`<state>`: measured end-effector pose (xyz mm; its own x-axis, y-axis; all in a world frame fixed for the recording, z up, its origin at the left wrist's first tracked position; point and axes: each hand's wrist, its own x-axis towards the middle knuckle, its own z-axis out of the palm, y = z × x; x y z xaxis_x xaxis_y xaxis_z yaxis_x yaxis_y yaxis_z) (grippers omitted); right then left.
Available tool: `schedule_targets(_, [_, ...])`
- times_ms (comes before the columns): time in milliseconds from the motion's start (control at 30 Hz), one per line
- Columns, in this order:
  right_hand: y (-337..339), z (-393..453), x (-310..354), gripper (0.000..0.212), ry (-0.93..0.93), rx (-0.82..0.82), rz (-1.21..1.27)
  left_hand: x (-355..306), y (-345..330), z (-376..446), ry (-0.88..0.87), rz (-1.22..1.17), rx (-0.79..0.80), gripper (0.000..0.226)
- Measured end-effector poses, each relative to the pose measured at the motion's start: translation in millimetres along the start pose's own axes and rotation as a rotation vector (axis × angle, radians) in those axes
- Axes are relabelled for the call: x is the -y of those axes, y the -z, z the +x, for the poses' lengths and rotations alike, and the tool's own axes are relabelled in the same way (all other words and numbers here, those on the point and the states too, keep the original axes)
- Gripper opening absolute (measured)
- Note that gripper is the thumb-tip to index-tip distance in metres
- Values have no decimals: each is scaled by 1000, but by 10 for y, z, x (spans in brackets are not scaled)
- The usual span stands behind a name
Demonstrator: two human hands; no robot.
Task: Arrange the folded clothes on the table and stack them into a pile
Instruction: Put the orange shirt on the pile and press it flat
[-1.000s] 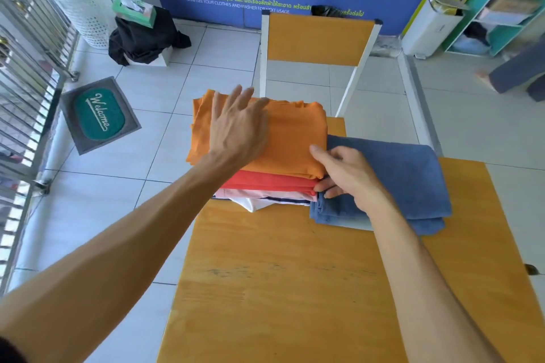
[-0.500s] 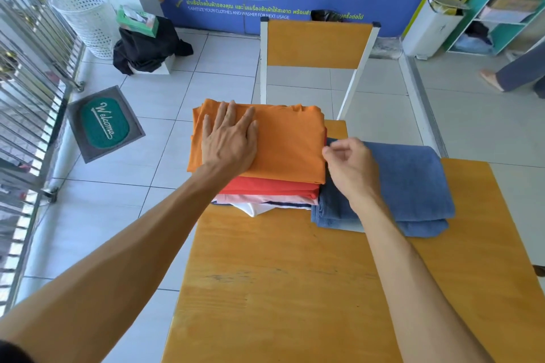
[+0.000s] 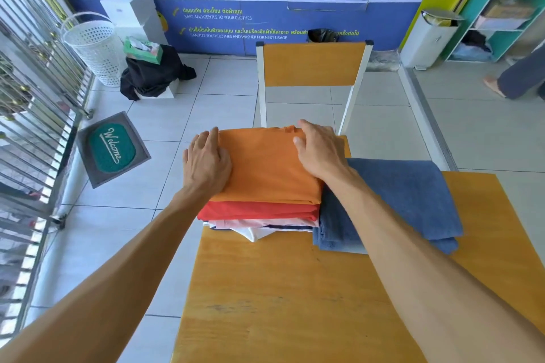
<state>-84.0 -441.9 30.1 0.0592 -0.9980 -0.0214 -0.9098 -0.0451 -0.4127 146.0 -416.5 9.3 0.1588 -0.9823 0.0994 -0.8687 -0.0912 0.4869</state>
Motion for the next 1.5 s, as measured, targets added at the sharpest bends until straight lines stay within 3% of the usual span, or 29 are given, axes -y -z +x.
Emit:
schedule_targets(100, [103,65,-96,37,25,46,33,-89,25,142,-53,51,-14,46])
schedule_targets(267, [160,152,-152,20,41,2,113,-160,-12,368,-93,79,151,35])
schedule_targets(400, [155,177,-159,19,88,3,157,-134,69,401,26,-126,77,24])
schedule_targets(633, [185,199,-168,21,52,-63,165,-94,74,422,-17,-96,-14,32])
schedule_targets(833, [141,238,-171,15,-97,-61,201,-127,31,399,91,-70,11,38])
schedule_targets(900, [150,229,-139,14,-129,-108,161,-125,36,410,108,-98,24,35])
schedule_targets(967, [154,174,-52,31,-113,-217,77,-103,40,401,157,-146,22,33])
schedule_targets(1033, [105,59,162,32,11,-317,43,-112,27,372,195,-164,22,33])
schedule_targets(1133, [-159,-107,538,37,243,-140,13,-130,-10,361,185,-136,34,32])
schedule_targets(1200, [-365,-166,620,53,237,56,-85,-103,9,378,210,-106,34,34])
schedule_targets(1300, [-474,-165,497,60,171,86,-146,-52,26,404,275,-47,28,37])
schedule_targets(1400, [-472,-190,381,63,111,76,-165,-160,12,393,169,88,-43,29])
schedule_targets(1500, [-455,-189,314,62,108,65,-148,-308,16,282,-226,76,-73,32])
